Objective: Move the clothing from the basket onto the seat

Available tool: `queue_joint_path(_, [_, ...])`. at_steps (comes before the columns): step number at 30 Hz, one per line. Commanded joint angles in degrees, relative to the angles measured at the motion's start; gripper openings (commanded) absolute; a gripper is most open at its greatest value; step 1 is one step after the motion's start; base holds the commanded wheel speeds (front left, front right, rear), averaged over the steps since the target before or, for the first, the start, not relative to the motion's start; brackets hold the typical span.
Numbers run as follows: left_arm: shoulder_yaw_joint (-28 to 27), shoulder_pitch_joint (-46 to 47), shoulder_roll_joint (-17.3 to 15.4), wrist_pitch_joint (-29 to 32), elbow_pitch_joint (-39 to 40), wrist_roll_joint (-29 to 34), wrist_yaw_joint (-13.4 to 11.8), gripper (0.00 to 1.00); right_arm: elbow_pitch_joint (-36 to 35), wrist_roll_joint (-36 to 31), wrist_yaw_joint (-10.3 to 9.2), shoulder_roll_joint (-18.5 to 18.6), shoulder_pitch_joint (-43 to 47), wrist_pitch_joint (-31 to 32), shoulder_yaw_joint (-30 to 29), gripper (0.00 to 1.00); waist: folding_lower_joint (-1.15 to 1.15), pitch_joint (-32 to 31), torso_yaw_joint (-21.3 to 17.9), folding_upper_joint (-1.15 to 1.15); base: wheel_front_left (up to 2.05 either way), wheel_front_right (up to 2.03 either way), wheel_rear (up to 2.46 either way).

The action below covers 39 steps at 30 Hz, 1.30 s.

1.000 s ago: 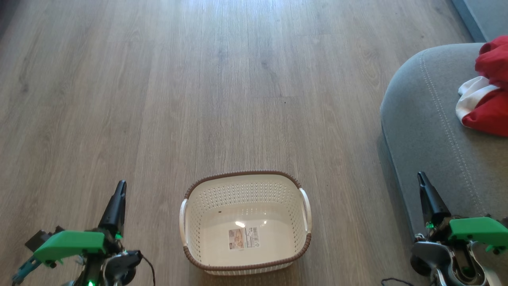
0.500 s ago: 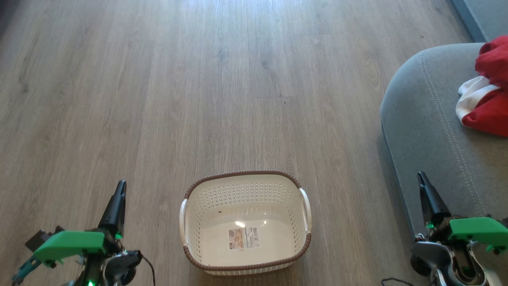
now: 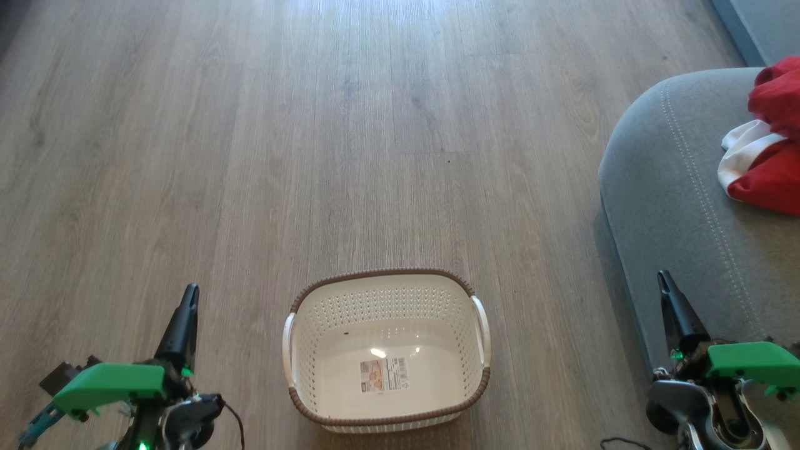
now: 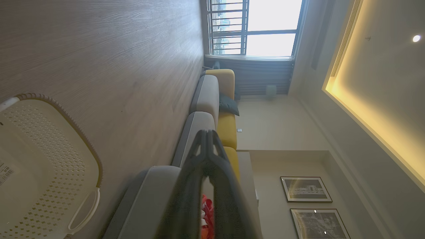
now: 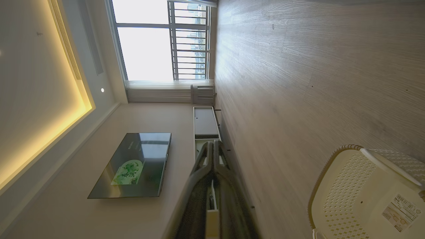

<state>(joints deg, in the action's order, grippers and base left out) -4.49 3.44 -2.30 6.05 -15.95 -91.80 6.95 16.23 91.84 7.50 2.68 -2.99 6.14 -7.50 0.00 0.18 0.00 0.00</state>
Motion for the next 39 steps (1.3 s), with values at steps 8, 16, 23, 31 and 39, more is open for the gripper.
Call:
queue_joint_path(8, [-2.03, 2.76, -0.58, 0.44, 1.90, -0.37, 0.54, 0.00, -2.21, 0.33, -0.01, 0.20, -3.19, 0.35, 0.98, 0.00, 0.00, 0.00, 0.00, 0.00, 0.00, 0.00, 0.00])
queue_joint_path(16, [-2.03, 2.76, -0.58, 0.44, 1.90, -0.37, 0.54, 0.00, -2.21, 0.33, -0.01, 0.20, -3.19, 0.35, 0.98, 0.00, 0.00, 0.00, 0.00, 0.00, 0.00, 0.00, 0.00])
queue_joint_path(23, [-2.03, 2.76, -0.58, 0.44, 1.90, -0.37, 0.54, 0.00, -2.21, 0.33, -0.01, 0.20, -3.19, 0.35, 0.98, 0.00, 0.00, 0.00, 0.00, 0.00, 0.00, 0.00, 0.00])
queue_joint_path(31, [-2.03, 2.76, -0.58, 0.44, 1.90, -0.37, 0.54, 0.00, -2.21, 0.33, -0.01, 0.20, -3.19, 0.35, 0.98, 0.00, 0.00, 0.00, 0.00, 0.00, 0.00, 0.00, 0.00])
queue_joint_path(39, [-2.03, 2.75, -0.58, 0.43, 1.90, -0.37, 0.54, 0.00, -2.21, 0.33, -0.01, 0.20, -3.19, 0.35, 0.98, 0.00, 0.00, 0.00, 0.00, 0.00, 0.00, 0.00, 0.00])
